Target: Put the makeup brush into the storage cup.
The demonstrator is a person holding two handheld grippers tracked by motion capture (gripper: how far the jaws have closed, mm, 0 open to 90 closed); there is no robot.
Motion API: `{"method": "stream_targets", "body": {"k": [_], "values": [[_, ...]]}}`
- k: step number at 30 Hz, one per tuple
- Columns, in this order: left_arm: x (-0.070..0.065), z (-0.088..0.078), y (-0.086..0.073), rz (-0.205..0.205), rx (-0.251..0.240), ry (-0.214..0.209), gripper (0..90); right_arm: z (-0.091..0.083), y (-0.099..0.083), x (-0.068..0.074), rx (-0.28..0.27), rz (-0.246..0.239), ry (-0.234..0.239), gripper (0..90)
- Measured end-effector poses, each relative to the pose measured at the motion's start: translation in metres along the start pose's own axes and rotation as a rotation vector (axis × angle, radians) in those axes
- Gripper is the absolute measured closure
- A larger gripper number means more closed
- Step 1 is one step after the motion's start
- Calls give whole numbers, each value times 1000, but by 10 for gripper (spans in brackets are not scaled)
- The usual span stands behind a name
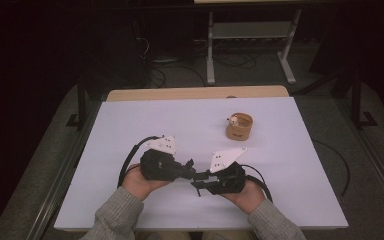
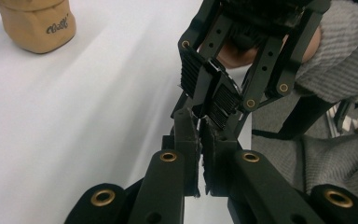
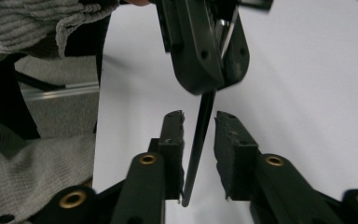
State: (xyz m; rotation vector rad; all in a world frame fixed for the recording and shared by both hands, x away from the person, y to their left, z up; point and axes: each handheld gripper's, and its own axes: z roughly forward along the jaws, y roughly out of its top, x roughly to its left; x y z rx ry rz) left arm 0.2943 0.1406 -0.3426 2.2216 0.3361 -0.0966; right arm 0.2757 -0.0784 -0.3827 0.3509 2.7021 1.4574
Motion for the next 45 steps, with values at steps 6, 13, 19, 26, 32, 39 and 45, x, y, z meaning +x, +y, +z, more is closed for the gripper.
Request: {"method": "stream_targets", "body": {"k": [6,13,19,26,32,39,45], "values": [[-4,3,2,13,30,11,851,-1,1,-3,-10,22,24,839],[-3,0,2,-6,8,16,739,-3,-2,-8,-10,42,42,847],[-2,-6,-1,-12,2,41,678,-9,-4,-13,-11,55,33,848],[-2,-10,-5,-7,-1,59,641,-21,-10,-21,-22,94,23,849],[-6,-10,-9,-11,13,88,629,-35,-15,-28,-39,121,0,849],[-6,-13,-20,-17,18,123,617,-49,-19,-37,-49,140,-28,849],[-3,-15,-34,-49,13,142,604,-61,-20,-44,-50,156,-48,849]]}}
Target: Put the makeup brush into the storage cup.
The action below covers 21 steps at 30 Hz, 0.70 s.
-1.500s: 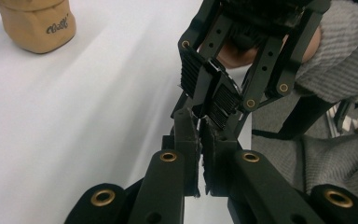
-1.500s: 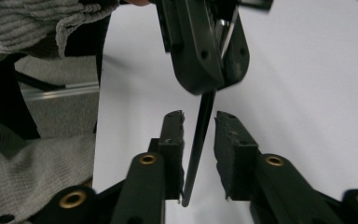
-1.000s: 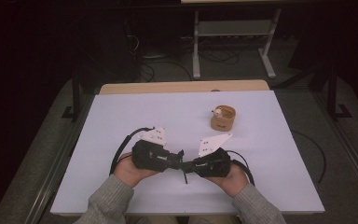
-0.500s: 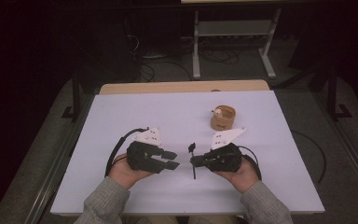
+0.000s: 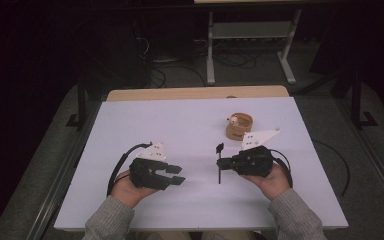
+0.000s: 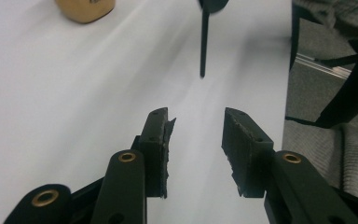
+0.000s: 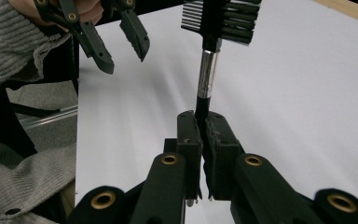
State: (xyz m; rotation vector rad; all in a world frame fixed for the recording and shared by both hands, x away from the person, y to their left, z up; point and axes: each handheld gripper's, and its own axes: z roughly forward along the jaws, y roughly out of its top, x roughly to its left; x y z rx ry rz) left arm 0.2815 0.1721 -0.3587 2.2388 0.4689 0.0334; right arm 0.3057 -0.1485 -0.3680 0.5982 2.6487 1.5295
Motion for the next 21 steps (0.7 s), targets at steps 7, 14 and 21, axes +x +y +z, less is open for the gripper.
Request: {"method": "stream_targets", "body": {"k": [7,14,21], "values": [[2,-4,-18,-31,-28,43,594,-7,-1,-7,6,15,-14,849],[4,-10,-36,-56,-23,95,579,-11,-1,-15,25,36,-22,849],[5,-16,-55,-86,-33,135,551,-19,0,-26,27,62,-33,849]]}}
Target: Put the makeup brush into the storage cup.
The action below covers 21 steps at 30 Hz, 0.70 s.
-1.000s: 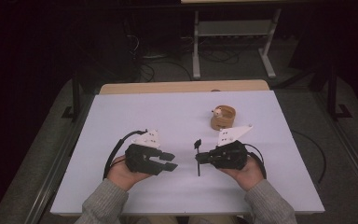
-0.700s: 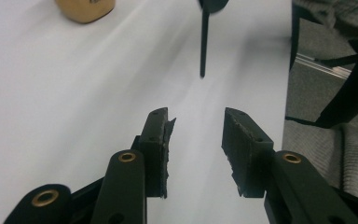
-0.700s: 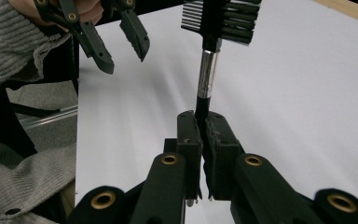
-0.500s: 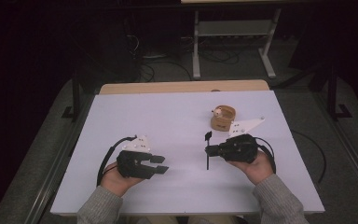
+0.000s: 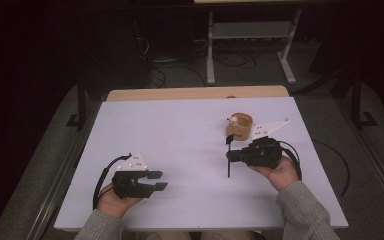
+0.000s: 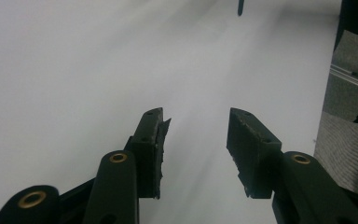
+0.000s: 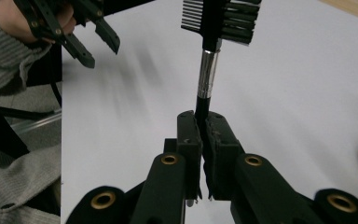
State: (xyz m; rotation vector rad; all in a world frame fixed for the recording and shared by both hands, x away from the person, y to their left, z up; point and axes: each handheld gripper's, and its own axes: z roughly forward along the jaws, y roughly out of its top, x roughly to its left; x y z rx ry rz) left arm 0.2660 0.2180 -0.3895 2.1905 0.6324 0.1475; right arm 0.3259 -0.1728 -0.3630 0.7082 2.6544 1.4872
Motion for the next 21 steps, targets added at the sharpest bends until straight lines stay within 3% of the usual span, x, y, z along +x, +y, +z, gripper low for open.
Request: {"method": "stream_targets", "body": {"k": [10,21], "values": [[4,-2,-11,-4,37,46,515,-13,12,-8,19,-5,-23,849],[9,-7,-18,-13,36,76,482,-33,31,-16,14,-12,-63,849]]}}
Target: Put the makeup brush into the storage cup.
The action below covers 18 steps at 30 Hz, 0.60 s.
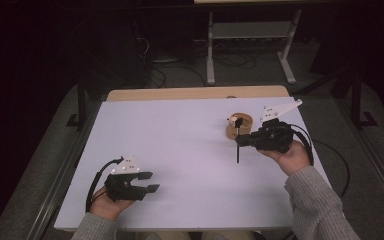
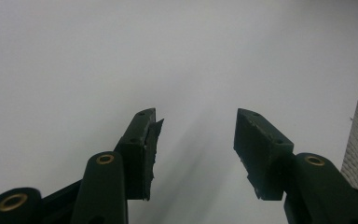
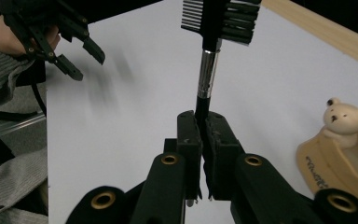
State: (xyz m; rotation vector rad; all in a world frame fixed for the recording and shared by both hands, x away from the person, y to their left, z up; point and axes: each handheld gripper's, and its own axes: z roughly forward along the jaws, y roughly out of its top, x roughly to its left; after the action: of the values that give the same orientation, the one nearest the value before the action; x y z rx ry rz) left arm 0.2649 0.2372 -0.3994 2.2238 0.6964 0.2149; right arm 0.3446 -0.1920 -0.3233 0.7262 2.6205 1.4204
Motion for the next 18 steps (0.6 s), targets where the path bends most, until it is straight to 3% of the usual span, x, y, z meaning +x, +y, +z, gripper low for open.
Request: {"method": "stream_targets", "body": {"k": [18], "values": [[4,-2,-2,-21,-8,11,443,-17,23,-20,-16,8,-47,849]]}}
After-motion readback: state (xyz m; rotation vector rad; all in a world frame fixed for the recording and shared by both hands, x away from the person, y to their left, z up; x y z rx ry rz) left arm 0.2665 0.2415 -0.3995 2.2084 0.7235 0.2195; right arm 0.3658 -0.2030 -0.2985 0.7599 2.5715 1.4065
